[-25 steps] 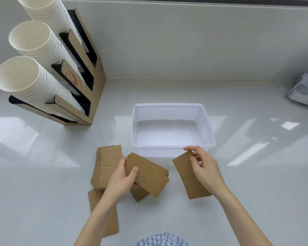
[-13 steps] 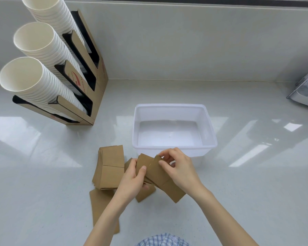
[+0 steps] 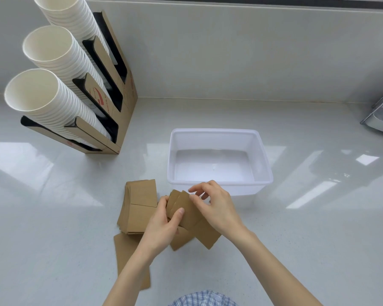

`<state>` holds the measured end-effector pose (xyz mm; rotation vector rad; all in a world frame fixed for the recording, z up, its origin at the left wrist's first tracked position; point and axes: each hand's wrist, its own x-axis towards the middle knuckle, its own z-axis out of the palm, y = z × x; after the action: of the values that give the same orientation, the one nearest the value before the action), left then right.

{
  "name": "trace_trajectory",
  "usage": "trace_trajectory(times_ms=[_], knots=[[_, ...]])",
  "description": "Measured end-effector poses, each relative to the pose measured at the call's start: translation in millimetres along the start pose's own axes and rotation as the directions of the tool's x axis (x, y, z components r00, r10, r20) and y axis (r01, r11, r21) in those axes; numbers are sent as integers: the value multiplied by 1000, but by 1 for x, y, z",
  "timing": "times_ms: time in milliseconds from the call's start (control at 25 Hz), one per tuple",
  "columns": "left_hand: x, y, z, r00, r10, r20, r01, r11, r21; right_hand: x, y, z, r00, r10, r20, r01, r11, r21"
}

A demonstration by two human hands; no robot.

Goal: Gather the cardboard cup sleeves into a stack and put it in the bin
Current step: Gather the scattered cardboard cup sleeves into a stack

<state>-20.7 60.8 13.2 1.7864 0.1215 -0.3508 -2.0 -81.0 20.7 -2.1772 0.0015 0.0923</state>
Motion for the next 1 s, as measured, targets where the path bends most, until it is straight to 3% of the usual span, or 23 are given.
trace_trajectory(times_ms=[200,360,520,680,1000], knots=[[-1,0,-29,983,-39,-178,30,998,-56,-4,14,-3,999,33,-7,-33,999,-6],[-4,-4,-54,962,-49,-268,28,996,-82,-7,24,10,987,116,112,-103,987,-122],[-5,-7,-65,951,-87,-298,50,990,-128,-11,25,35,943,232,239,-154,940,-304],[-4,-11,-69,940,-131,-314,82,983,-164,-16,18,53,955,207,214,-86,878,-470],[-4,-9,-69,940,-145,-307,95,980,-173,-10,15,57,940,286,185,-166,859,-484]])
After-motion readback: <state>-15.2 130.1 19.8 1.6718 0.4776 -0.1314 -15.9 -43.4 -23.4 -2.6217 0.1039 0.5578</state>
